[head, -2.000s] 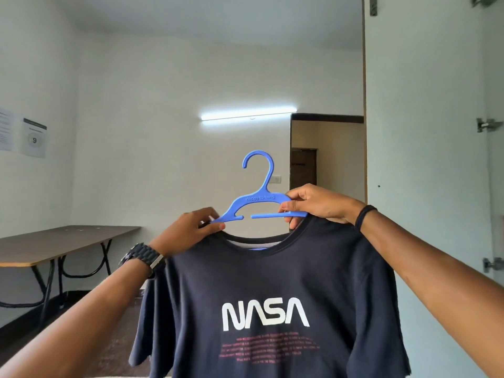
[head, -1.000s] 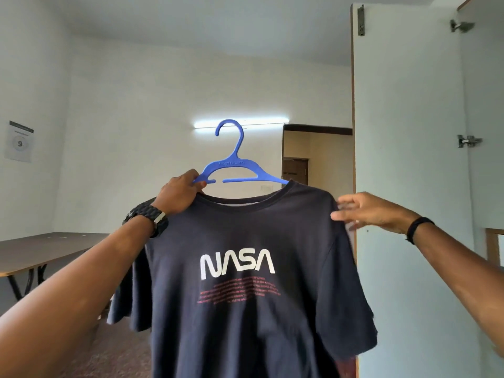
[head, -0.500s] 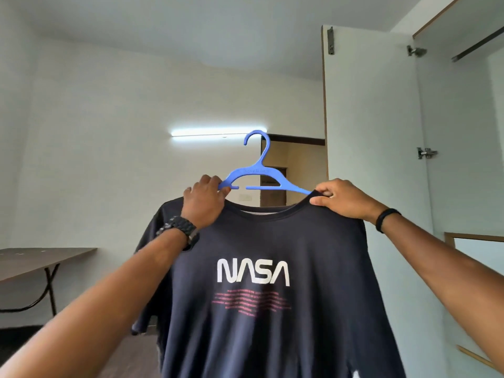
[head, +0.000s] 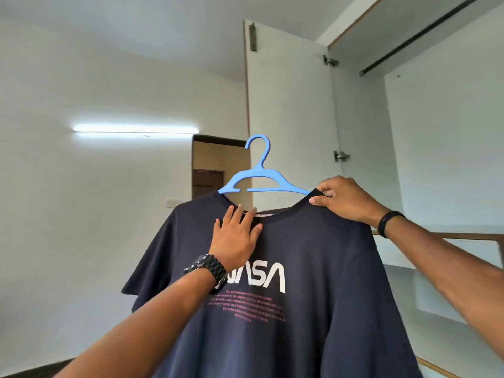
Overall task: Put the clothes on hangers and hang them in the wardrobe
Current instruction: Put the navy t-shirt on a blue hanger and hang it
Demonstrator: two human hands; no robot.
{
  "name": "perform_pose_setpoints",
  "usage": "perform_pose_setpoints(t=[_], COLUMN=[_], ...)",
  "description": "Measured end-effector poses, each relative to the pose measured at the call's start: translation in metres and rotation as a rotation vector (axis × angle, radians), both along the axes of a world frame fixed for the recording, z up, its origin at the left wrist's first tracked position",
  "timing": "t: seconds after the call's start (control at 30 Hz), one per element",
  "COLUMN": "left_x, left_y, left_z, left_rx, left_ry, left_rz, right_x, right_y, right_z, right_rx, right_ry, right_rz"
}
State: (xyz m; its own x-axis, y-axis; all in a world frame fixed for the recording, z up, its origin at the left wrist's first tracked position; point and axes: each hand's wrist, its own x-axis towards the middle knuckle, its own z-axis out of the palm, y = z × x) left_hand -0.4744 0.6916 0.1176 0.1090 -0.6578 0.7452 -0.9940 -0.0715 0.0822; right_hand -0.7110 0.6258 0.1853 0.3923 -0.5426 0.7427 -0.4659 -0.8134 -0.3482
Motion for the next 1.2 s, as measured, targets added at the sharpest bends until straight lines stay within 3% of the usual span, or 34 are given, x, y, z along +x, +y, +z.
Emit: perform_pose_setpoints(t=[0.17,0.27,0.4,0.5,0.63,0.9,1.07,1.2], left_x=[-0.026,-0.036,-0.057,-0.079,-0.118,-0.212,-0.277,-0.347], left_y=[-0.099,-0.163,-0.232,-0.274,-0.316,-0.359,-0.382,-0.409], left_z=[-0.008,0.0,0.028,0.066,0.141,0.327,0.407,0.439], left_rx=[-0.089,-0.116,0.028,0.076,0.186,0.195,0.278,0.308], left_ry=[0.004,0.198,0.484,0.666,1.106,1.632,1.738,1.772], left_rz=[-0.129,-0.218,-0.313,-0.407,-0.689,-1.095,-1.233,-1.331], right_x=[-0.04,-0.051,-0.06,-0.073,-0.104,-0.178,-0.231,-0.286], right_y=[-0.086,-0.138,-0.194,-0.226,-0.253,-0.25,-0.22,-0.22], right_z=[0.007,0.022,0.051,0.084,0.155,0.341,0.418,0.439], right_rx=[0.019,-0.003,0.055,0.097,0.192,0.379,0.454,0.244], right_ry=[-0.007,-0.016,-0.036,-0.036,-0.032,0.037,0.116,0.031], right_rz=[-0.12,-0.173,-0.17,-0.191,-0.217,-0.31,-0.322,-0.513])
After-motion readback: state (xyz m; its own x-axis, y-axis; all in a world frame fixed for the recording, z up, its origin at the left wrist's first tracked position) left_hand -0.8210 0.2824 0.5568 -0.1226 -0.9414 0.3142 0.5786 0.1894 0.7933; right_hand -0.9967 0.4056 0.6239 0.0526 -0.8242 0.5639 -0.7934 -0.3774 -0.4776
